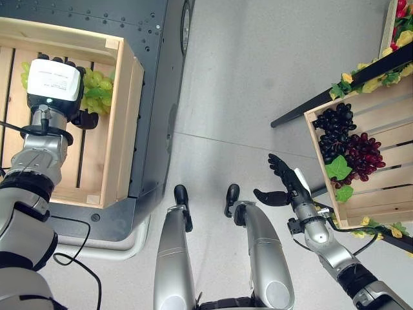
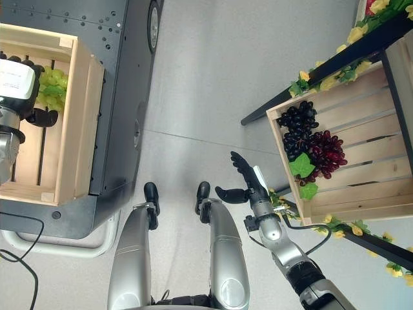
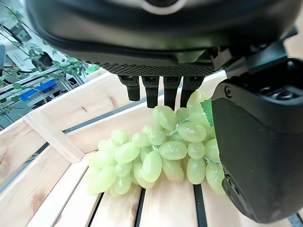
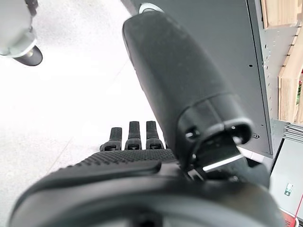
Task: Pick up the fruits from the basket on one side to the basket on the other side
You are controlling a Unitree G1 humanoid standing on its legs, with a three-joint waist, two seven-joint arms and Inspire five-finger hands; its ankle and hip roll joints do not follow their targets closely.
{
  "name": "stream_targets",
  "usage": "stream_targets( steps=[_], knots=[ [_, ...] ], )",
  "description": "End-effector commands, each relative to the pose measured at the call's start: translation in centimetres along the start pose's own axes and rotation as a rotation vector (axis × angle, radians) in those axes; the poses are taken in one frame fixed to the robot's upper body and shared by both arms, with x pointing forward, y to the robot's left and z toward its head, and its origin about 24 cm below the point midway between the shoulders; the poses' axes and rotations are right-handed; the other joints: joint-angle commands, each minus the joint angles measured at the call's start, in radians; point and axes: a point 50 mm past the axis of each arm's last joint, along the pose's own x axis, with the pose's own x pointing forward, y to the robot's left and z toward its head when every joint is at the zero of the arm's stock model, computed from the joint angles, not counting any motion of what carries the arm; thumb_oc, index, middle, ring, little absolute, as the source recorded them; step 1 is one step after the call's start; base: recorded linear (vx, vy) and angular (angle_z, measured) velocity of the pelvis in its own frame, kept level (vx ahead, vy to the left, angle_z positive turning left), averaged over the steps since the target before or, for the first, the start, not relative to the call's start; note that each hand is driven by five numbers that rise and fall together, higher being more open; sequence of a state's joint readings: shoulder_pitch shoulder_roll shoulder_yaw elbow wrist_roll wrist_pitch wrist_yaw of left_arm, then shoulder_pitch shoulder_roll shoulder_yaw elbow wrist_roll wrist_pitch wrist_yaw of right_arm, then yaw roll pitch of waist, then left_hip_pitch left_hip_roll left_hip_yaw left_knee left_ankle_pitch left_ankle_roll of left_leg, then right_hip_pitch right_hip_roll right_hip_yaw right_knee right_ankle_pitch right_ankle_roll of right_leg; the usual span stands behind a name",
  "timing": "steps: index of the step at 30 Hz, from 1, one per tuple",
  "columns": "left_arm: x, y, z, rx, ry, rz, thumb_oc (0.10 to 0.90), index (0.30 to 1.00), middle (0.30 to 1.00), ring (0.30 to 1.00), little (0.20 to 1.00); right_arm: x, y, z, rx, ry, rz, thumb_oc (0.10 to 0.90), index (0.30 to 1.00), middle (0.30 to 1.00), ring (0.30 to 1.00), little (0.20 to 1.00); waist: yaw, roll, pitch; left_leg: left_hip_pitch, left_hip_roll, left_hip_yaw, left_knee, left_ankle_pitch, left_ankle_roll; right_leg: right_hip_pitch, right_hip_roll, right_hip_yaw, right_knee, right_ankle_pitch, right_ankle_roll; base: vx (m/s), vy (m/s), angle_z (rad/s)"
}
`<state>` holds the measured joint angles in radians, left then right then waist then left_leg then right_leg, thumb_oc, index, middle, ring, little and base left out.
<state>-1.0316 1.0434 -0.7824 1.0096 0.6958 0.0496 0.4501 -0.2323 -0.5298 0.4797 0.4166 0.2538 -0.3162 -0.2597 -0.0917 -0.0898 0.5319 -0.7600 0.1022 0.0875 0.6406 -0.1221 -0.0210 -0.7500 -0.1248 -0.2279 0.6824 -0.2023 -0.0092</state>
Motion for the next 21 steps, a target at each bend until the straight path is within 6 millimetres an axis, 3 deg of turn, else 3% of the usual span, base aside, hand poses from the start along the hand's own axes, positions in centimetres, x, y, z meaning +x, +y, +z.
stream_targets(
  steps=[1, 7, 8, 9, 13, 14, 15, 16, 19, 21],
  knots=[
    [0.9, 2.8, -3.1, 0.058, 0.054, 0.041, 0.8, 0.9, 0.9, 0.9, 0.9, 0.1, -2.0, 2.7, 0.048, -0.148, -0.075, 0.8, 0.9, 0.9, 0.9, 0.9, 0.0, 0.007, -0.012, 0.038, -0.029, 0.081, -0.005, -0.05, 0.054, 0.044, 0.016, 0.02, -0.048, 0.03, 0.003, 0.0, 0.0, 0.0],
    [0.4, 1.3, -3.6, 0.018, 0.101, -0.112, 0.8, 0.9, 0.9, 0.9, 0.9, 0.0, -2.5, 2.8, 0.053, -0.155, -0.099, 0.8, 0.9, 0.9, 0.9, 0.9, -0.001, 0.013, -0.012, 0.016, -0.034, 0.078, -0.001, -0.05, 0.056, 0.021, 0.008, 0.019, -0.049, 0.036, 0.008, 0.01, 0.002, 0.0],
    [-0.1, 0.3, -3.5, 0.011, 0.1, -0.152, 0.4, 0.3, 0.3, 0.3, 0.3, -0.4, -2.4, 2.4, 0.059, -0.141, -0.097, 0.8, 0.9, 0.9, 0.9, 0.9, 0.001, 0.015, -0.012, 0.044, -0.037, 0.072, 0.002, -0.071, 0.049, 0.048, 0.009, 0.023, -0.044, 0.017, 0.019, 0.0, 0.0, 0.0],
    [0.0, 0.6, -3.8, 0.002, 0.107, -0.147, 0.4, 0.3, 0.3, 0.3, 0.3, -0.1, -2.6, 2.8, 0.059, -0.155, -0.102, 0.8, 0.9, 0.9, 0.9, 0.9, 0.0, 0.016, -0.012, 0.019, -0.035, 0.078, 0.0, -0.053, 0.056, 0.024, 0.007, 0.019, -0.046, 0.032, 0.009, 0.06, 0.006, -0.03],
    [-0.5, -0.2, -3.6, -0.007, 0.085, -0.166, 0.4, 0.3, 0.3, 0.3, 0.3, -0.4, -2.6, 2.5, 0.063, -0.145, -0.098, 0.8, 0.9, 0.9, 0.9, 0.9, 0.002, 0.022, -0.012, 0.049, -0.038, 0.072, 0.005, -0.074, 0.048, 0.052, 0.005, 0.023, -0.037, 0.008, 0.017, -0.01, 0.002, -0.01],
    [-0.3, 0.3, -3.7, -0.011, 0.087, -0.145, 0.4, 0.3, 0.3, 0.3, 0.3, -0.1, -2.8, 2.9, 0.062, -0.163, -0.103, 0.8, 0.9, 0.9, 0.9, 0.9, 0.002, 0.025, -0.012, 0.026, -0.038, 0.077, 0.0, -0.054, 0.055, 0.029, 0.003, 0.019, -0.04, 0.023, 0.006, 0.05, -0.008, -0.01],
    [-0.4, -0.1, -3.4, -0.008, 0.074, -0.148, 0.4, 0.3, 0.3, 0.3, 0.3, -0.4, -2.7, 2.5, 0.066, -0.15, -0.1, 0.8, 0.9, 0.9, 0.9, 0.9, 0.004, 0.025, -0.012, 0.052, -0.04, 0.071, 0.004, -0.075, 0.048, 0.054, 0.003, 0.023, -0.034, 0.005, 0.016, -0.05, -0.032, 0.01],
    [-0.2, 0.5, -3.6, -0.012, 0.079, -0.123, 0.4, 0.3, 0.3, 0.3, 0.3, -0.1, -2.9, 2.9, 0.066, -0.167, -0.107, 0.8, 0.9, 0.9, 0.9, 0.9, 0.004, 0.027, -0.012, 0.031, -0.039, 0.076, -0.002, -0.055, 0.056, 0.034, 0.001, 0.018, -0.04, 0.021, 0.006, 0.0, -0.045, 0.03],
    [-0.4, 0.2, -3.3, -0.024, 0.053, -0.109, 0.4, 0.3, 0.3, 0.3, 0.3, -0.3, -2.7, 2.6, 0.082, -0.158, -0.114, 0.8, 0.9, 0.9, 0.9, 0.9, 0.009, 0.03, -0.012, 0.067, -0.039, 0.071, 0.001, -0.078, 0.051, 0.068, -0.001, 0.021, -0.032, 0.0, 0.015, 0.03, -0.035, 0.03],
    [-0.5, 0.4, -3.1, -0.065, 0.036, -0.061, 0.4, 0.3, 0.3, 0.3, 0.3, -0.2, -2.9, 2.9, 0.088, -0.172, -0.132, 0.8, 0.9, 0.9, 0.9, 0.9, 0.011, 0.038, -0.012, 0.055, -0.04, 0.074, 0.0, -0.062, 0.057, 0.056, -0.003, 0.016, -0.03, 0.011, 0.006, -0.05, -0.026, 0.0]
  ],
)
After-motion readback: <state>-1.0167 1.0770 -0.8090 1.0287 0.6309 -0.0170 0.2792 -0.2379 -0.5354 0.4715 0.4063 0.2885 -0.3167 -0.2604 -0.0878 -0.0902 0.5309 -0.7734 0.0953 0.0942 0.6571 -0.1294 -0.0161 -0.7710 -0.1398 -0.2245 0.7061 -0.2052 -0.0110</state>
